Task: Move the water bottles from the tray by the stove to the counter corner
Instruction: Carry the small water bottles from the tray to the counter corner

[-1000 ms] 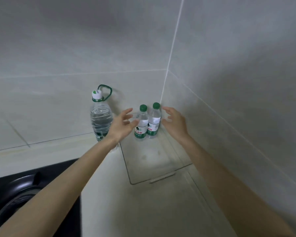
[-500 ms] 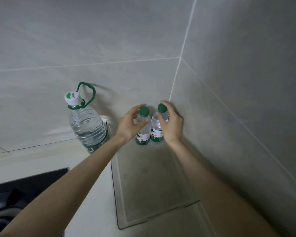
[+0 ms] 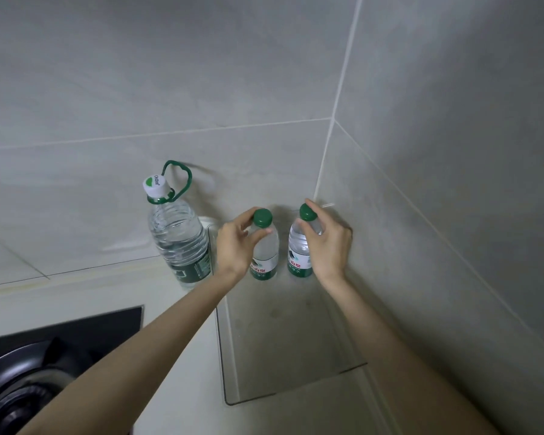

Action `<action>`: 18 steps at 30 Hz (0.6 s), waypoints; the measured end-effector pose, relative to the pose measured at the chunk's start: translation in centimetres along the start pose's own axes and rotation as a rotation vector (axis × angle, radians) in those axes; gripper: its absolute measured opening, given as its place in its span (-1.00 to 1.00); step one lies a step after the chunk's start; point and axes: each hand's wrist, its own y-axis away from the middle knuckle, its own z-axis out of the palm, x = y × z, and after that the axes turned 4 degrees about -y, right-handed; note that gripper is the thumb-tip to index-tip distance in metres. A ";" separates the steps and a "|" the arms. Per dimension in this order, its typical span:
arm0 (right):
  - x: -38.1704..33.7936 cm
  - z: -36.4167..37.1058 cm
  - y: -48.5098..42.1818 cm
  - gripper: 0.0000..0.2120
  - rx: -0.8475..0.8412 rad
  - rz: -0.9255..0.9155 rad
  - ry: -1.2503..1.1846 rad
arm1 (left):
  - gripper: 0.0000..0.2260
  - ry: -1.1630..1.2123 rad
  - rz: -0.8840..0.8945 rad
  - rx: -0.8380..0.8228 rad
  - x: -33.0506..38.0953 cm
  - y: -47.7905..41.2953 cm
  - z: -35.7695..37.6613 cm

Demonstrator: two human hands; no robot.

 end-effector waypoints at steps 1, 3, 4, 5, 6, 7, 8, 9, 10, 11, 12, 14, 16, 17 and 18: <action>-0.6 -0.5 0.2 -0.63 -0.014 -0.006 -0.024 | -0.68 0.012 0.006 0.002 0.7 0.5 -0.5; -2.6 -1.8 0.6 -0.64 -0.069 0.005 -0.115 | -0.68 0.036 0.022 0.015 2.2 1.6 -1.6; -3.4 -2.3 0.7 -0.64 -0.101 0.023 -0.160 | -0.67 0.051 0.024 0.026 2.6 2.0 -1.9; -4.6 -3.0 1.0 -0.63 -0.126 0.022 -0.208 | -0.65 0.065 0.036 0.049 3.6 2.8 -2.7; -5.6 -3.5 1.2 -0.63 -0.140 0.009 -0.244 | -0.63 0.083 0.050 0.069 4.3 3.5 -3.3; -6.6 -4.1 1.3 -0.63 -0.146 -0.012 -0.277 | -0.61 0.106 0.061 0.089 5.1 4.1 -3.9; -8.0 -4.7 1.6 -0.63 -0.153 -0.042 -0.310 | -0.60 0.131 0.080 0.119 6.3 4.9 -4.7; -9.2 -5.2 1.7 -0.63 -0.162 -0.060 -0.340 | -0.60 0.149 0.093 0.145 7.4 5.7 -5.3; -10.4 -5.8 1.9 -0.63 -0.174 -0.079 -0.372 | -0.59 0.161 0.111 0.176 8.5 6.5 -6.0; -11.8 -6.3 2.3 -0.62 -0.194 -0.100 -0.409 | -0.59 0.170 0.134 0.214 9.8 7.5 -6.8; -13.0 -6.8 2.5 -0.62 -0.212 -0.109 -0.449 | -0.59 0.177 0.151 0.243 10.8 8.3 -7.5; -15.5 -7.8 3.3 -0.62 -0.254 -0.125 -0.532 | -0.58 0.190 0.171 0.301 12.7 10.1 -9.2; -17.7 -8.5 4.3 -0.63 -0.302 -0.141 -0.590 | -0.57 0.190 0.186 0.344 14.3 11.9 -11.0; -18.7 -8.7 4.7 -0.64 -0.331 -0.156 -0.614 | -0.56 0.188 0.192 0.366 15.0 12.9 -11.9; -19.8 -8.9 5.3 -0.64 -0.365 -0.170 -0.631 | -0.56 0.186 0.195 0.393 15.6 14.0 -12.9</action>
